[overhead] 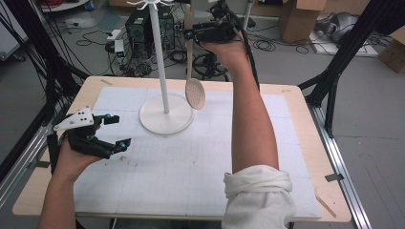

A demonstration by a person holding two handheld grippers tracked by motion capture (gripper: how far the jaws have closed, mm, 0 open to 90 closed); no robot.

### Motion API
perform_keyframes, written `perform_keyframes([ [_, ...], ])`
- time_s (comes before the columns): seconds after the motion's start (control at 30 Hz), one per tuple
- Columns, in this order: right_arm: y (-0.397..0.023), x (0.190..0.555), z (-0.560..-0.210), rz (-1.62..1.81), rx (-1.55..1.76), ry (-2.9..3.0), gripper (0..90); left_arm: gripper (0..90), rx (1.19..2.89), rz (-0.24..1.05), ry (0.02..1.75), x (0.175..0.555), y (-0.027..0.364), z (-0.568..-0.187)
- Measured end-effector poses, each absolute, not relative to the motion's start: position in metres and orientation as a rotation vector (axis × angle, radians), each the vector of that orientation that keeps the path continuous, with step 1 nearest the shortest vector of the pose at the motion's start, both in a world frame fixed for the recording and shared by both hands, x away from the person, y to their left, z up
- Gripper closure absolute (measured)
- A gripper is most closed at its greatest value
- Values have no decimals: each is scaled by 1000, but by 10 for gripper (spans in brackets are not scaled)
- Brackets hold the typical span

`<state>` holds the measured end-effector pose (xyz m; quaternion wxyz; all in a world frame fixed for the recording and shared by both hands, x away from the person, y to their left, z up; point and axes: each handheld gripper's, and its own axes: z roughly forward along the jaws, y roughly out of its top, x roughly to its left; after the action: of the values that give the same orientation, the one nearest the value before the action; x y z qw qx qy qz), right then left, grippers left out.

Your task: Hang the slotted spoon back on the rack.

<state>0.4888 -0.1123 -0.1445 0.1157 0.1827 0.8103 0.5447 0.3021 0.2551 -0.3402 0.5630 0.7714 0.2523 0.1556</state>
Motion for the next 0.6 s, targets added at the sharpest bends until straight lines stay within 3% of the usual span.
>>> perform_keyframes([
  [0.6,-84,506,-135,1532,549,2394,684,65,1807,370,577,300,255,-339],
])
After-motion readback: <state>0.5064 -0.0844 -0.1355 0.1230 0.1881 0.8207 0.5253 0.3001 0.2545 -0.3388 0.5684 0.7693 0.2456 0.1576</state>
